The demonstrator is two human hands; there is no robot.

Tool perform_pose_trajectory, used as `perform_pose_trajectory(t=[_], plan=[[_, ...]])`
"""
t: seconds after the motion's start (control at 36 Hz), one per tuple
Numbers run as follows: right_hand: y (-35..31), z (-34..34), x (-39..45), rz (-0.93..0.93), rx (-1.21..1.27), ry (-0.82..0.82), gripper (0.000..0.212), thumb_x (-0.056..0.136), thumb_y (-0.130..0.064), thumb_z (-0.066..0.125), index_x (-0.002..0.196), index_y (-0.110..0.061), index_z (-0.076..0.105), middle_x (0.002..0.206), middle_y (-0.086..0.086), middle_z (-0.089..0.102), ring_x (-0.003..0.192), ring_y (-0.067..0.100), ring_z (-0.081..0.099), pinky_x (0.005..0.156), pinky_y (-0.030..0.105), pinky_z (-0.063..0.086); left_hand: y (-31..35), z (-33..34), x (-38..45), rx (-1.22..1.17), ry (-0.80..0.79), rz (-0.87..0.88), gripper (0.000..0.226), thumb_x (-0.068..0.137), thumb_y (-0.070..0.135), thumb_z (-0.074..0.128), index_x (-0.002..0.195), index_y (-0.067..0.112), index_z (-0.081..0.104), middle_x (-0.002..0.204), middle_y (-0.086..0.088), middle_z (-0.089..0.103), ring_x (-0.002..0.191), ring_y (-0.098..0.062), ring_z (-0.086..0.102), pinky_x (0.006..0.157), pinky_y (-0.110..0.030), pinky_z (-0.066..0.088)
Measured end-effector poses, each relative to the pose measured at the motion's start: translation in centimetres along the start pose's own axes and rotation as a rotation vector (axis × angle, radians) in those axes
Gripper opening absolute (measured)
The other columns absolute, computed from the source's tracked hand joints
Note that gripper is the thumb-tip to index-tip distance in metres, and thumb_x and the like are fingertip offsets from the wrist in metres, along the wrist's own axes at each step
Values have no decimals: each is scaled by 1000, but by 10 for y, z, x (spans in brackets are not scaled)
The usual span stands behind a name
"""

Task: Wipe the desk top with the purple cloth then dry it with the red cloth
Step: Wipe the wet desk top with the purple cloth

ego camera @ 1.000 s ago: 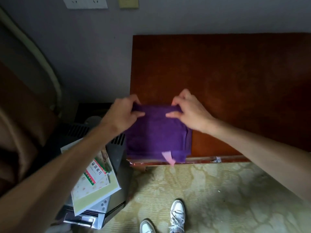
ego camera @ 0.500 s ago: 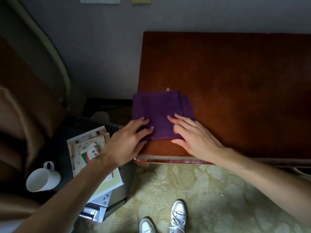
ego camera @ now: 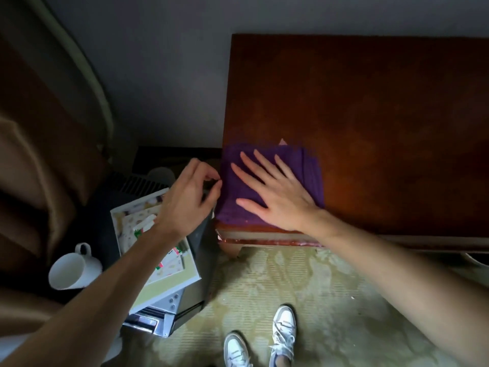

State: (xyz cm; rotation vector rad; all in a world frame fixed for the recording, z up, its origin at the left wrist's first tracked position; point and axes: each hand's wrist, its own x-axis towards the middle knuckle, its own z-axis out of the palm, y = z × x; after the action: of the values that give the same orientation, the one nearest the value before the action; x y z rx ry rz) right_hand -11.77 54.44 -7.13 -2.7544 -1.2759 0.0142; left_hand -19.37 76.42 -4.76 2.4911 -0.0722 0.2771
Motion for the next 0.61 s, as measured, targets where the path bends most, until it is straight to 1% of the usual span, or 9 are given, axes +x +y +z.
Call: perform_pose_trajectory(t=[0.06, 0.14, 0.25, 0.33, 0.39, 0.42, 0.5, 0.61], plan=[[-13, 1, -20, -4, -6, 1, 73, 101, -68, 24, 164, -31, 15, 172, -1, 13, 159, 23, 8, 127, 50, 12, -2, 3, -3, -33, 26, -46, 25, 99, 38, 46, 104, 15, 55, 104, 1, 52, 97, -20, 61, 81, -49, 53], [-15, 1, -40, -87, -28, -21, 75, 101, -69, 27, 164, -31, 13, 173, -1, 8, 160, 22, 4, 127, 51, 11, -1, 4, -3, -72, 46, -102, 22, 100, 39, 47, 104, 18, 52, 104, 3, 51, 97, -18, 60, 81, -48, 52], [8, -5, -31, -220, -6, -74, 77, 100, -72, 33, 164, -34, 12, 173, -4, 3, 160, 18, -2, 128, 50, 8, 0, 2, 5, -83, 42, -62, 11, 100, 25, 54, 104, 14, 54, 104, 0, 51, 96, -17, 59, 82, -45, 53], [29, -8, -7, -280, 4, -111, 77, 99, -72, 34, 163, -36, 13, 173, -6, 2, 159, 14, -4, 129, 47, 5, -1, 3, 14, -62, 48, -28, 10, 99, 21, 55, 103, 11, 56, 103, 0, 52, 96, -17, 60, 85, -36, 50], [46, -10, 16, -280, 14, -113, 76, 99, -71, 34, 163, -37, 13, 173, -8, 2, 159, 12, -4, 129, 45, 3, -1, 4, 22, -54, 63, -25, 12, 99, 21, 55, 103, 10, 57, 104, 0, 52, 97, -16, 59, 84, -29, 47], [55, -11, 30, -269, 18, -115, 75, 100, -71, 34, 163, -37, 12, 173, -9, 2, 159, 11, -5, 129, 46, 3, -1, 6, 26, -55, 67, -27, 13, 99, 21, 55, 104, 10, 57, 105, 0, 52, 98, -15, 59, 83, -29, 48], [85, -14, 76, -256, 28, -145, 73, 101, -69, 33, 163, -39, 8, 172, -11, -1, 158, 10, -7, 129, 46, 2, -3, 11, 41, -55, 89, -34, 16, 100, 25, 52, 106, 10, 57, 106, -1, 53, 96, -14, 57, 81, -32, 49], [128, -19, 136, -326, 4, -171, 72, 102, -69, 30, 163, -39, 5, 173, -10, -2, 158, 10, -7, 129, 45, 1, -1, 23, 64, -65, 133, -42, 23, 99, 29, 48, 105, 9, 57, 106, -5, 53, 96, -20, 58, 85, -41, 50]])
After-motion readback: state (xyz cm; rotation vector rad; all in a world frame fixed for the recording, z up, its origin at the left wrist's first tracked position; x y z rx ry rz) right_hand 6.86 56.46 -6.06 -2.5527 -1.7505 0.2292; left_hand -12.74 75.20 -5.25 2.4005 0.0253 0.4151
